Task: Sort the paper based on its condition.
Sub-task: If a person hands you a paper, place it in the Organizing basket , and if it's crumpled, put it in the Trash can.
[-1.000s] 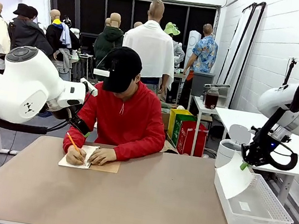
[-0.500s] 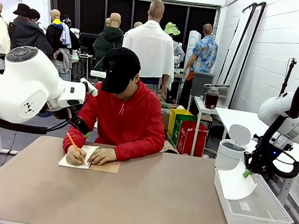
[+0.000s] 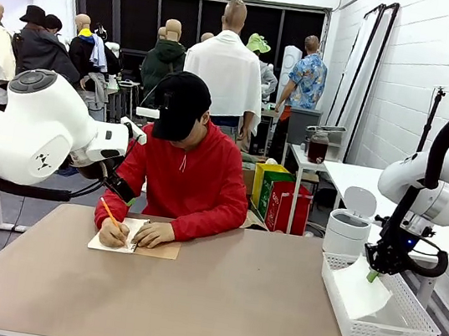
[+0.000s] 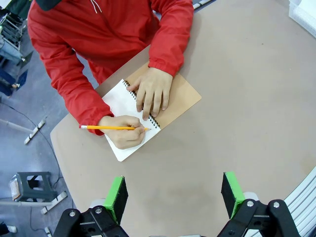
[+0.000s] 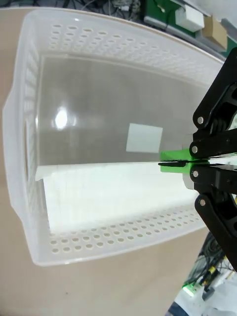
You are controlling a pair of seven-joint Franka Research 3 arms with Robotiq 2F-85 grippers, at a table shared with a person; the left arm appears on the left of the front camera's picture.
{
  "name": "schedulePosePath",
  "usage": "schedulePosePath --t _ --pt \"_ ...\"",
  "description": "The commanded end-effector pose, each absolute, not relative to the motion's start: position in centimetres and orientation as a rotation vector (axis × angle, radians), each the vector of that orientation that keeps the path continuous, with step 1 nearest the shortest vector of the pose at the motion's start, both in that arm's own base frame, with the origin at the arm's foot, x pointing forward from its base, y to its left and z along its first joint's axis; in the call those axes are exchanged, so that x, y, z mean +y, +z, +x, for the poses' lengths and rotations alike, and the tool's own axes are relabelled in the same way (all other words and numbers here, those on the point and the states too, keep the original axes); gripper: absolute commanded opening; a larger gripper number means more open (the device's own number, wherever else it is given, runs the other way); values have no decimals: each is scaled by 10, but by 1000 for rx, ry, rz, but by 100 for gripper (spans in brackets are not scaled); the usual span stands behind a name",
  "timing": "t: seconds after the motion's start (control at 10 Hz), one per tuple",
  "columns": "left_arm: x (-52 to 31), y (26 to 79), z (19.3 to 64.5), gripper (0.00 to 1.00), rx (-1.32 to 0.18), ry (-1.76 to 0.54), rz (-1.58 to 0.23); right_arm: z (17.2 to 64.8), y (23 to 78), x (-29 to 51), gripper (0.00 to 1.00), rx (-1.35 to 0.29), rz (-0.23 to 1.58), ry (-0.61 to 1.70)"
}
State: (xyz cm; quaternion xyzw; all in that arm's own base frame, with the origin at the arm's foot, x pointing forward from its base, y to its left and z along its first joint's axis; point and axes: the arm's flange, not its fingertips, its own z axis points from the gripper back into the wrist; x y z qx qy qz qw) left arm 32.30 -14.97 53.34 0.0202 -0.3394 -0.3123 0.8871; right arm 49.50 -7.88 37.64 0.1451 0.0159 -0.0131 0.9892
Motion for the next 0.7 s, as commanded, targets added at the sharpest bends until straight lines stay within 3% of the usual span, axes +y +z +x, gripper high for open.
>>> schedulePosePath --t 0.0,0.5,0.6 --pt "-150 534 323 100 -707 -650 43 504 372 -85 0 10 251 -17" --pt "-150 534 323 100 -707 -650 43 505 361 -73 0 88 230 -56" --pt "-150 534 323 100 -707 -650 43 504 364 -71 19 93 215 -59"
